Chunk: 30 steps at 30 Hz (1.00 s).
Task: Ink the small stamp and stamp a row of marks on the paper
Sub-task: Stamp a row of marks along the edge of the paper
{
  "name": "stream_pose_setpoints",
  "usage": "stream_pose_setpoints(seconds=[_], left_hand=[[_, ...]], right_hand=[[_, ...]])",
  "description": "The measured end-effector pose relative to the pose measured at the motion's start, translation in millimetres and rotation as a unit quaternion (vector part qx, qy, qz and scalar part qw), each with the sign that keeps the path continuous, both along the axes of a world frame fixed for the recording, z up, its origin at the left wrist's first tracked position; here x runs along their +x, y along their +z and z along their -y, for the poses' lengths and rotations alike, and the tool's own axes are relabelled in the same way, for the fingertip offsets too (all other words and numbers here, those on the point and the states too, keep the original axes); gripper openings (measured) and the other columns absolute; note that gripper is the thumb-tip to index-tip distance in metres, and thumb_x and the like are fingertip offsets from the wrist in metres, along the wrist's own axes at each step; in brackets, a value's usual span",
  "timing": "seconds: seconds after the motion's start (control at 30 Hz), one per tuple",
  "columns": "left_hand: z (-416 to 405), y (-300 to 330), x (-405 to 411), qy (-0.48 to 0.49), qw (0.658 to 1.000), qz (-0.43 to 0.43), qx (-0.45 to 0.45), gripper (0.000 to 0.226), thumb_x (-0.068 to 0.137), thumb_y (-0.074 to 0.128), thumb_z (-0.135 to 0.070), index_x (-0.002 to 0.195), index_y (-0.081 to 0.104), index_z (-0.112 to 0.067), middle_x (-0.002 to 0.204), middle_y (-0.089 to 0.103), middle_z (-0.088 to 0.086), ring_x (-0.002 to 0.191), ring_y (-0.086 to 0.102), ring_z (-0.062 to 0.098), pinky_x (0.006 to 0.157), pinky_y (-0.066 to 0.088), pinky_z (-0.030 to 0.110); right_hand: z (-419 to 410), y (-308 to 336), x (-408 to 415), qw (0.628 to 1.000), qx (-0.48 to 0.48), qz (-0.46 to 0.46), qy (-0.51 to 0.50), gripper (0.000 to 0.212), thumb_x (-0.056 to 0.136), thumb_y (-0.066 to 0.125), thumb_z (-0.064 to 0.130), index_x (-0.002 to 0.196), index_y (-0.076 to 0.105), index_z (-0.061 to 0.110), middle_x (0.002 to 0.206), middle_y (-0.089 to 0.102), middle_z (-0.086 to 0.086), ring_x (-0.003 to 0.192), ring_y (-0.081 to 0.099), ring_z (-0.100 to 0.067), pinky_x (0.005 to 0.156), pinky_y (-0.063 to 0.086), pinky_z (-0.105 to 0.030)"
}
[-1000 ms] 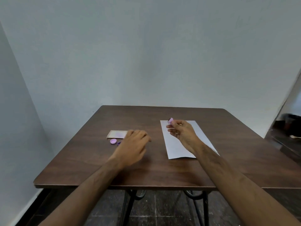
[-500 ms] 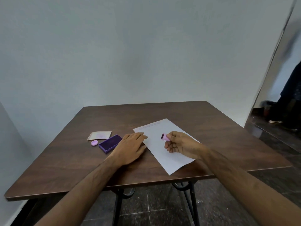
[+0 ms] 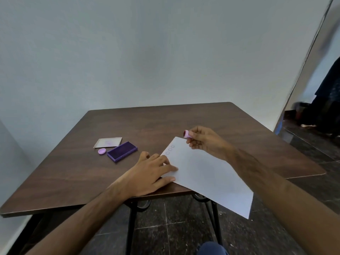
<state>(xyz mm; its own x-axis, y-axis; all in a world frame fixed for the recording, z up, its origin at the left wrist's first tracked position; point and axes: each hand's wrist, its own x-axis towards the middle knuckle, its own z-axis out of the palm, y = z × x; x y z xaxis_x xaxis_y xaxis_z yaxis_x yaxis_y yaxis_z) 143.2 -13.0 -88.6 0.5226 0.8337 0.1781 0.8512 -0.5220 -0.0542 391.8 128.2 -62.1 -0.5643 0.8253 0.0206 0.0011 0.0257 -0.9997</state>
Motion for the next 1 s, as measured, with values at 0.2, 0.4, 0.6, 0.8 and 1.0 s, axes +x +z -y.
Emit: stream_pose_setpoints(seconds=[0.2, 0.4, 0.6, 0.8, 1.0], left_hand=[[0, -1, -10, -0.007, 0.996, 0.085, -0.026, 0.045, 0.102, 0.019, -0.061, 0.136, 0.044, -0.046, 0.124, 0.048, -0.019, 0.117, 0.039, -0.005, 0.096, 0.021, 0.028], [-47, -3, -29, 0.046, 0.994, 0.101, -0.009, 0.035, 0.100, 0.036, -0.046, 0.130, 0.050, -0.036, 0.136, 0.051, -0.013, 0.127, 0.042, 0.004, 0.105, 0.028, 0.034], [-68, -18, -30, 0.029, 0.994, 0.109, 0.015, 0.030, 0.098, 0.044, -0.046, 0.125, 0.054, -0.035, 0.133, 0.053, -0.014, 0.125, 0.043, 0.003, 0.101, 0.028, 0.031], [-70, -21, -34, 0.033, 0.986, 0.161, 0.008, 0.028, 0.096, 0.050, -0.046, 0.123, 0.056, -0.038, 0.132, 0.055, -0.018, 0.125, 0.042, 0.000, 0.103, 0.029, 0.033], [-70, -24, -36, 0.046, 0.980, 0.191, -0.001, 0.035, 0.095, 0.052, -0.045, 0.129, 0.051, -0.037, 0.135, 0.054, -0.016, 0.125, 0.044, 0.001, 0.104, 0.029, 0.034]], right_hand=[[-1, -23, -32, 1.000, 0.008, -0.020, 0.000, 0.015, 0.102, 0.055, 0.017, 0.108, 0.063, 0.005, 0.085, 0.069, -0.008, 0.072, 0.063, -0.013, 0.070, 0.053, -0.026], [5, -24, -27, 0.986, -0.095, -0.132, 0.044, 0.020, 0.105, 0.042, 0.010, 0.094, 0.059, 0.006, 0.075, 0.061, -0.007, 0.061, 0.052, -0.012, 0.059, 0.047, -0.022], [2, -27, -23, 0.968, -0.153, -0.173, 0.093, 0.019, 0.099, 0.041, 0.010, 0.097, 0.059, 0.005, 0.076, 0.053, -0.006, 0.060, 0.046, -0.012, 0.059, 0.042, -0.024], [2, -26, -22, 0.968, -0.150, -0.173, 0.104, 0.017, 0.097, 0.042, 0.011, 0.099, 0.057, 0.004, 0.075, 0.052, -0.005, 0.060, 0.045, -0.012, 0.061, 0.039, -0.024], [3, -25, -22, 0.968, -0.154, -0.168, 0.102, 0.020, 0.100, 0.039, 0.011, 0.101, 0.058, 0.003, 0.075, 0.050, -0.006, 0.061, 0.043, -0.013, 0.060, 0.039, -0.025]])
